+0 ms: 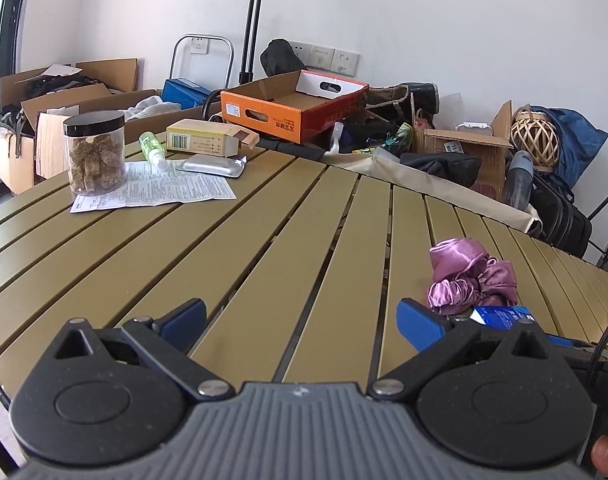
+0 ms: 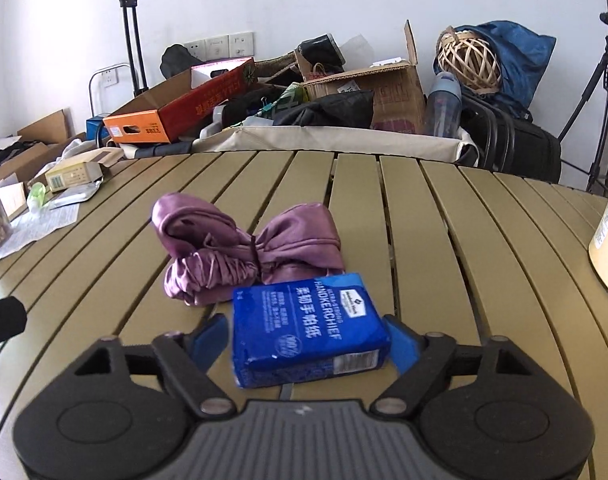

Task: Collect trash
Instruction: 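Grasp the blue tissue box with the right tool and lift it, then close the left tool on the purple satin scrunchie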

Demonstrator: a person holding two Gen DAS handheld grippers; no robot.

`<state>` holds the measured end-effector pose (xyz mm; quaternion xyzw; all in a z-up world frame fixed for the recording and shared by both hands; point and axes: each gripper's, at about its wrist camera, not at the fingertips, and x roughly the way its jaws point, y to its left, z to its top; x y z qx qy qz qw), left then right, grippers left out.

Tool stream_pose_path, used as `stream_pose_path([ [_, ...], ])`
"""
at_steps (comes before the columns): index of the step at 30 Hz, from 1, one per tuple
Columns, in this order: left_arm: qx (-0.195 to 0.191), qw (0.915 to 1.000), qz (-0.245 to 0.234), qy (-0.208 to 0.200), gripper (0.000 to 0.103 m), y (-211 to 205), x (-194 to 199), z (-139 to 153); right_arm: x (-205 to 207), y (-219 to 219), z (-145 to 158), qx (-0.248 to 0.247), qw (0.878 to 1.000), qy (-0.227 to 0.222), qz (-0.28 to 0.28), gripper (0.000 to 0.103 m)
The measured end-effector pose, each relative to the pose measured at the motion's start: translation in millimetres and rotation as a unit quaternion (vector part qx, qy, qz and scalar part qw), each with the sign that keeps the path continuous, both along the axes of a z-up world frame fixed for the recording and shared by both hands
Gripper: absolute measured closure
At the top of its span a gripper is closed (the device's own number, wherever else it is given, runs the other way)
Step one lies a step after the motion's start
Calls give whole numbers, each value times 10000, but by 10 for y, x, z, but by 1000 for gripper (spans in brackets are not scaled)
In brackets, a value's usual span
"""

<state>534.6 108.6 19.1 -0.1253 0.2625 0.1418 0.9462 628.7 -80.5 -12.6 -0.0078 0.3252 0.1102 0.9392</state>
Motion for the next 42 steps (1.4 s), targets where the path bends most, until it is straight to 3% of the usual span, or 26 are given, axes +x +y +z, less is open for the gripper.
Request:
stream_pose_path([
  [7,-14,10000,-62,17,0,-9,-16,-12,-21,-68,15,314,9995,0,67,30],
  [14,-76,9999,-111,-3,0,-57,-11,-8,-150,-231,164,449,9979,-435,-142,31],
  [26,-12,9979,-643,-105,0,-572,50,16,-286,-981,448,852,9897,-861,-762,31],
  [30,200,9969,-747,-148,0,-808,203,92,-301,-1213,476,947,9873,-912,-887,31],
  [42,486,9925,-1071,335,0,-1287,1061,88,-300,-1789,463,1299,9786,-988,-1255,31],
])
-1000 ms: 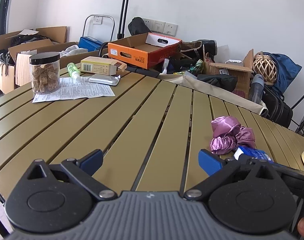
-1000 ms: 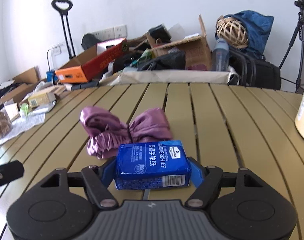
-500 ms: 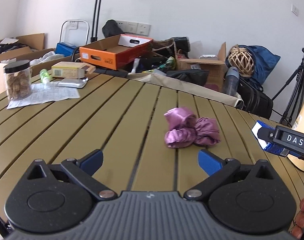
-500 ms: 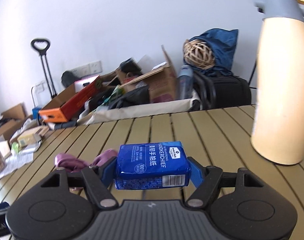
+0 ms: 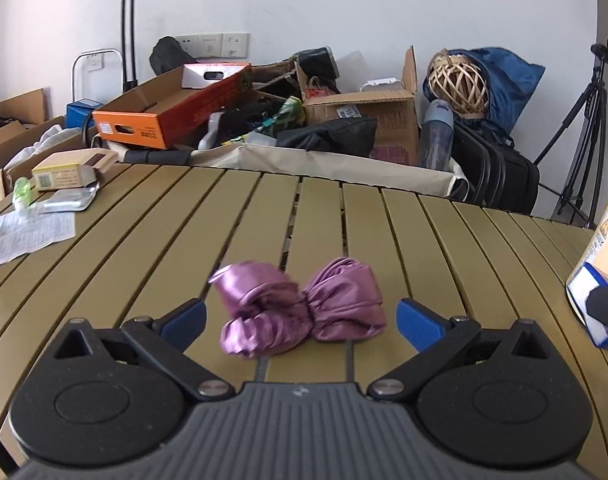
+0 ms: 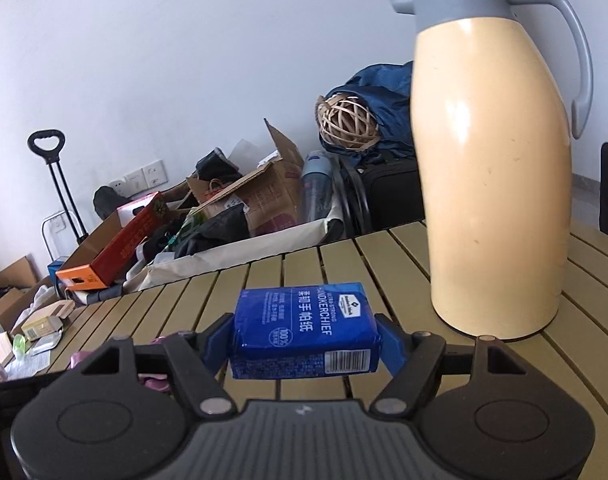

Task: Collect trash
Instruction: 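Close the left tool on the purple satin scrunchie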

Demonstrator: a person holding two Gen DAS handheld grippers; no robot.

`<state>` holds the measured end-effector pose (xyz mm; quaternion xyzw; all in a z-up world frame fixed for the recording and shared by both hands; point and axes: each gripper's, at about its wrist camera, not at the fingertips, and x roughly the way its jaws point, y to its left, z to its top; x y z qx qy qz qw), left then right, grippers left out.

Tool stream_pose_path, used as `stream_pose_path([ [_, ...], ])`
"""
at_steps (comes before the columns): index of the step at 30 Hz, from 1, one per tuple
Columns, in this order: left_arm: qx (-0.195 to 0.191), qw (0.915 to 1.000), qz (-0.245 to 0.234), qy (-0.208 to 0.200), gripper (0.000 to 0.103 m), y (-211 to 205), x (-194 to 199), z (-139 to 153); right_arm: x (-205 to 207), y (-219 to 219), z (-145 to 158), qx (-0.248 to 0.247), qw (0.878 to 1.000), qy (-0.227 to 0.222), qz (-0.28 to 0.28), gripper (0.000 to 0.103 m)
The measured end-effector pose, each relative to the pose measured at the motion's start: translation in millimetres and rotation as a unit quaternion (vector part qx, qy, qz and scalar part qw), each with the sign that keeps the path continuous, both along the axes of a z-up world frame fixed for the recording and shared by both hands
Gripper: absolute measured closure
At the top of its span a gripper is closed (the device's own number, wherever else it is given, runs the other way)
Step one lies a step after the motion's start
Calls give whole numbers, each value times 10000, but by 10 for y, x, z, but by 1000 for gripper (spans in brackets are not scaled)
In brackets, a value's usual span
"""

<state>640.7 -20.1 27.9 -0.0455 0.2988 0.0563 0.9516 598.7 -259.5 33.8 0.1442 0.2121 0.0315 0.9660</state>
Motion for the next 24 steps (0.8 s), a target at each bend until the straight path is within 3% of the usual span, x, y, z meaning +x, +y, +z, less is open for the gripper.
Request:
stream_pose_path([
  [6,556,9976,237,347,0,-227,365,-114,59,-126,-68,28,9998,60,-172,31],
  [20,111,9953,491,831,0,-74,717,-330,112,-195,-123,171,9996,107,-193,31],
  [22,30,9947,516,894,1,-48,718,-355,108,-190,-117,158,9997,101,-176,31],
  [24,88,9951,516,842,10,-55,681,-366,105,-183,-113,151,9997,101,-164,31],
])
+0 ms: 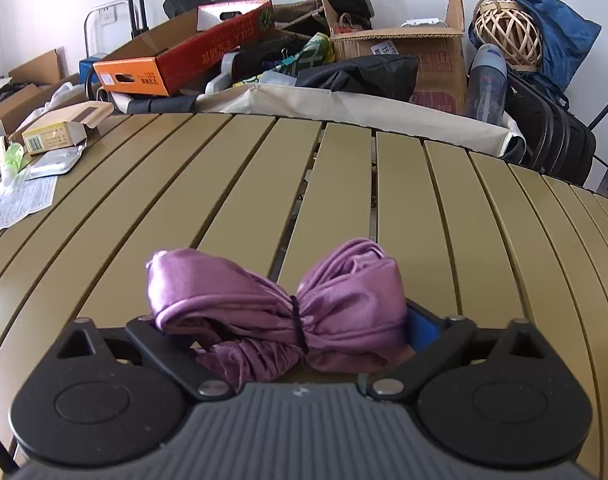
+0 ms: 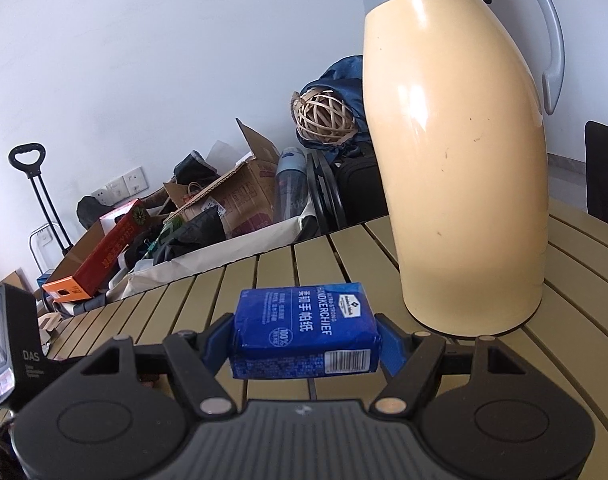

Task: Collect trash
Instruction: 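Close the left tool on the purple satin scrunchie, then carry the tissue box and scrunchie down off the table toward the bin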

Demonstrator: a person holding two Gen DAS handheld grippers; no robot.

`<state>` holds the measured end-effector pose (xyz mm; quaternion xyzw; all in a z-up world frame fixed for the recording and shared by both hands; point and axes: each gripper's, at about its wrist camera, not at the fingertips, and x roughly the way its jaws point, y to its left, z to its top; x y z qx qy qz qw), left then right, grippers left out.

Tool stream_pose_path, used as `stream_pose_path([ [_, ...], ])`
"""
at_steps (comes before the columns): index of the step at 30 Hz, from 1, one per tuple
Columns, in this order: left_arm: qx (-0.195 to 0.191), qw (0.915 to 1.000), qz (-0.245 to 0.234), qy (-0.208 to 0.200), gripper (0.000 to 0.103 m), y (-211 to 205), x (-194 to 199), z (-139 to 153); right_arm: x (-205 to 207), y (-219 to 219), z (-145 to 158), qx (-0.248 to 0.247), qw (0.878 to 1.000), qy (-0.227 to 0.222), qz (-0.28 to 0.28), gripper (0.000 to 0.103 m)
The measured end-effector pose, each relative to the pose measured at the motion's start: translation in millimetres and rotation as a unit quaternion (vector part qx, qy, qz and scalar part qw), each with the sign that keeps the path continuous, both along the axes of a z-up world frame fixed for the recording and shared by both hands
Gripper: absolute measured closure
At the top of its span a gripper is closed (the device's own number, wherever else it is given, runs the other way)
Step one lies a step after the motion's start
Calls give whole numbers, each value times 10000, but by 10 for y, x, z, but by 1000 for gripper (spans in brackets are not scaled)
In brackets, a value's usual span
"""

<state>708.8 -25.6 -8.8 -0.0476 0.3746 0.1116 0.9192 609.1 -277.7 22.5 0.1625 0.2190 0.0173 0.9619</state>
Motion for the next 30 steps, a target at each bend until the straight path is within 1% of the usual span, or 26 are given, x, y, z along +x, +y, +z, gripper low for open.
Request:
stream_pose_path([
  [4,63,9999,-104,-58,21,-9,-81,13,-24,-4,17,10,10000,-22,30,31],
  [6,37,9998,-118,-135,33,1,-130,55,-40,4,29,14,10000,-33,60,31],
  [7,57,9997,-154,-193,36,3,-164,83,-48,7,34,11,10000,-38,86,31],
  [8,84,9995,-197,-234,42,3,-190,111,-63,1,35,10,9999,-47,123,31],
  [11,82,9993,-225,-279,49,39,-287,161,-94,14,54,-13,9998,-66,187,31],
  [16,95,9989,-252,-382,50,86,-483,254,-198,57,103,-75,9995,-123,282,31],
  [20,176,9977,-354,-556,50,88,-697,379,-299,133,137,-189,9987,-141,447,31],
  [24,200,9960,-467,-732,50,78,-951,506,-445,222,161,-323,9975,-158,616,31],
  [30,293,9921,-679,-1017,50,28,-1393,696,-747,310,234,-442,9956,-296,768,31],
])
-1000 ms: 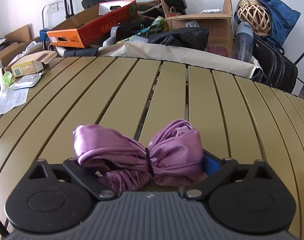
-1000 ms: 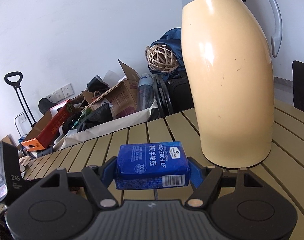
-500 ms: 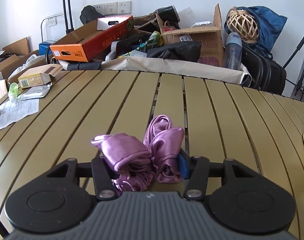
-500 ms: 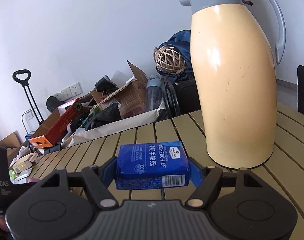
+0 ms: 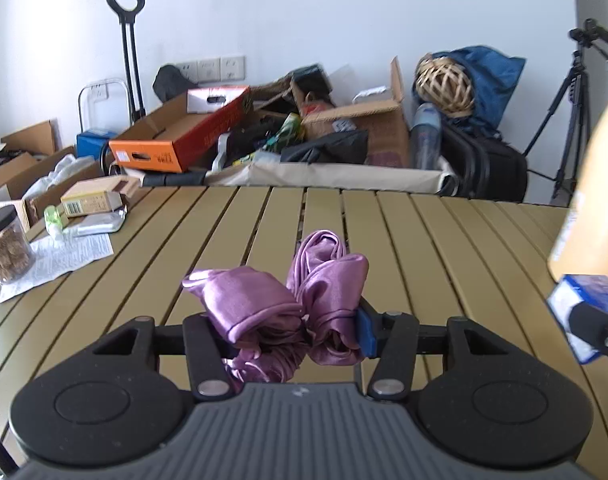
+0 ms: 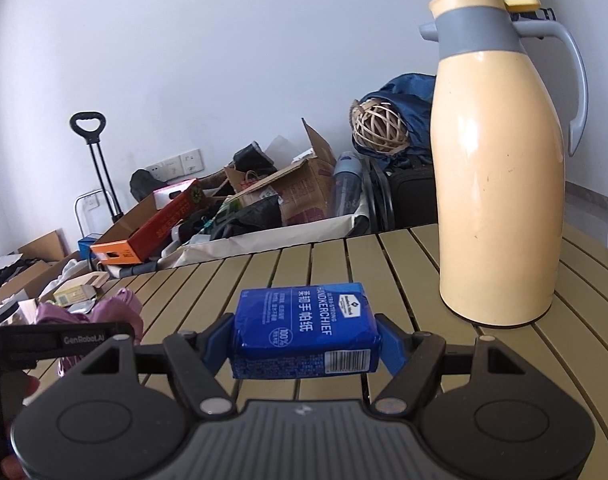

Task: Collect trash
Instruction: 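Carry the tissue box and scrunchie down off the table toward the bin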

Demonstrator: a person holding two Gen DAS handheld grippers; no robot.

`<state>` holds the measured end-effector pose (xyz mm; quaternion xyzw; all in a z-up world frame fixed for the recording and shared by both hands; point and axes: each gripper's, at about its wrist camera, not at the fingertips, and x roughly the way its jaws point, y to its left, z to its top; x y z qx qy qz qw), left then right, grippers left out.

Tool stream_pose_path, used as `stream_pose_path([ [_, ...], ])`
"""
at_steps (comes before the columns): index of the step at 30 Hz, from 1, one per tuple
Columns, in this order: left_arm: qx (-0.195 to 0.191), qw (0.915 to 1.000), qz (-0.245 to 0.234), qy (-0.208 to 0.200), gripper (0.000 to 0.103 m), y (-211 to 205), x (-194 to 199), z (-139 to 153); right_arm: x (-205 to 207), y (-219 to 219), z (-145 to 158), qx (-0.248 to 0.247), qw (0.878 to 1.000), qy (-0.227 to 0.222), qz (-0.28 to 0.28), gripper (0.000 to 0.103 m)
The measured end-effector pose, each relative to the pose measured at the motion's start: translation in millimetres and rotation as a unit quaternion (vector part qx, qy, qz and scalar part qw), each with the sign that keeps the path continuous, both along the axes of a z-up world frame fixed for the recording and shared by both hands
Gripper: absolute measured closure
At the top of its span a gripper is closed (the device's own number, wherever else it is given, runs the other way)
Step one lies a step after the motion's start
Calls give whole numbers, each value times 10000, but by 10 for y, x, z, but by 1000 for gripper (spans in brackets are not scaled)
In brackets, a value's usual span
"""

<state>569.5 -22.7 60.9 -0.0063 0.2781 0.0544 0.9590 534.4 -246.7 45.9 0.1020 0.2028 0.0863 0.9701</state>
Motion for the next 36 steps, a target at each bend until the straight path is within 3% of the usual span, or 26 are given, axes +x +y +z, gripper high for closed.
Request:
stream_pose_path([
  [9,-34,9997,-147,-211,50,-7,-654,160,-555,25,118,-58,9993,-333,152,31],
  [23,66,9990,-325,-297,50,48,-1702,128,-1626,77,54,-202,9970,-578,473,31],
  [36,7,9983,-522,-242,50,135,-2544,-85,-2330,234,-289,-455,9957,-67,800,31],
])
